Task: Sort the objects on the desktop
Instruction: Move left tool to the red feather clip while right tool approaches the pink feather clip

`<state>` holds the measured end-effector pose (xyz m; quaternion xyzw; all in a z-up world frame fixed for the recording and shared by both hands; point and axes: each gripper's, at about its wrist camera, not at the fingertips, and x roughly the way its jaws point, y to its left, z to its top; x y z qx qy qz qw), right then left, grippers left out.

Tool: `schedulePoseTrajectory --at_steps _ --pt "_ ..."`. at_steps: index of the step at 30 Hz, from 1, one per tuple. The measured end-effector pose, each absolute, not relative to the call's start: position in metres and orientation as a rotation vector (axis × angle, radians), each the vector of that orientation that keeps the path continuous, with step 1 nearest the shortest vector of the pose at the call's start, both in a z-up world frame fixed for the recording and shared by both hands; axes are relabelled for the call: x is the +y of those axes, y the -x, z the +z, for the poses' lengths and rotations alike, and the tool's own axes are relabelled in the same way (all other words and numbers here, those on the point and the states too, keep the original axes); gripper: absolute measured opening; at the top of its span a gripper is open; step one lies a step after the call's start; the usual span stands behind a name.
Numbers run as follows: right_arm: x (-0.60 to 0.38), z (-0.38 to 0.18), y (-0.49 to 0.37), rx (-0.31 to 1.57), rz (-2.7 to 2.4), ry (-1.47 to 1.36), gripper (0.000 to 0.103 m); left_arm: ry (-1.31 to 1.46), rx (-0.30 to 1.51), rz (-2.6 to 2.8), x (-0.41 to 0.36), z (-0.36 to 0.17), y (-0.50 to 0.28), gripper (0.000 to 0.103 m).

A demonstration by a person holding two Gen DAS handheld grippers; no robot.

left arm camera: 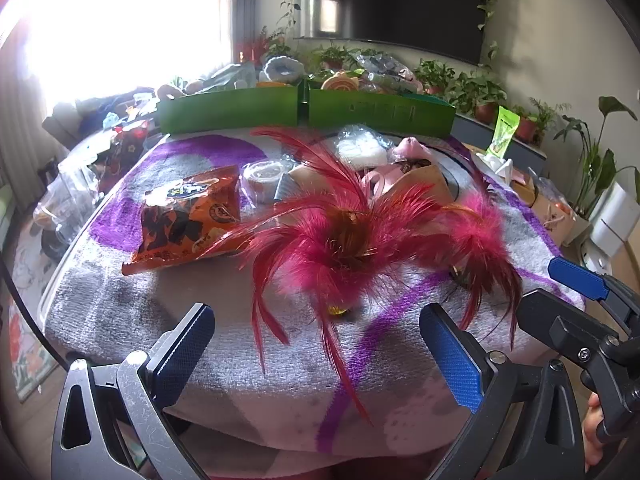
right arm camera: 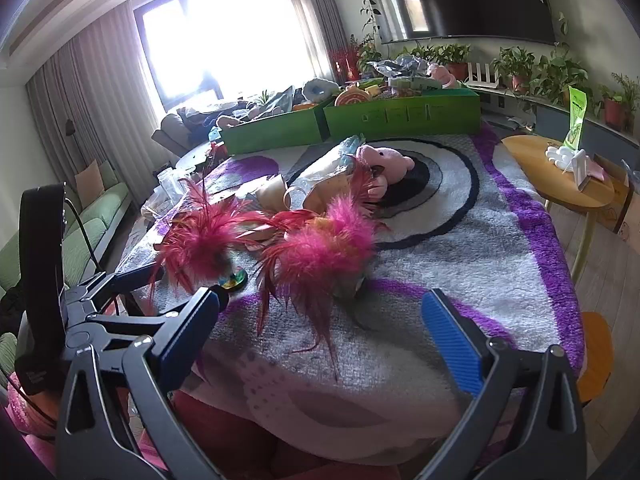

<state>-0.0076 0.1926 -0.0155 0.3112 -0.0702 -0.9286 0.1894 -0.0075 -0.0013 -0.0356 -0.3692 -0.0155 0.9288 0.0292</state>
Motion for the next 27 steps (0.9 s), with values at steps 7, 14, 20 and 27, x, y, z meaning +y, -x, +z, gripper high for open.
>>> schedulePoseTrajectory --at_steps 7,14,20,27 --pt "0.193 -0.020 0.013 -0.202 -2.613 -0.890 0.101 1.140 -0.035 2.862 0.000 -0.038 0.009 0.102" --pt "0.193 -0.024 0.017 -0.199 -2.608 -0.901 0.098 1.132 -0.020 2.863 0.001 -0.040 0.012 0.102" --pt "0.192 -0.030 0.025 -0.191 -2.605 -0.934 0.089 1.136 -0.019 2.850 0.000 -0.042 0.018 0.102" --pt "0.192 -0.039 0.039 -0.206 -2.600 -0.978 0.084 1.173 -0.133 2.790 -0.008 -0.046 0.032 0.070"
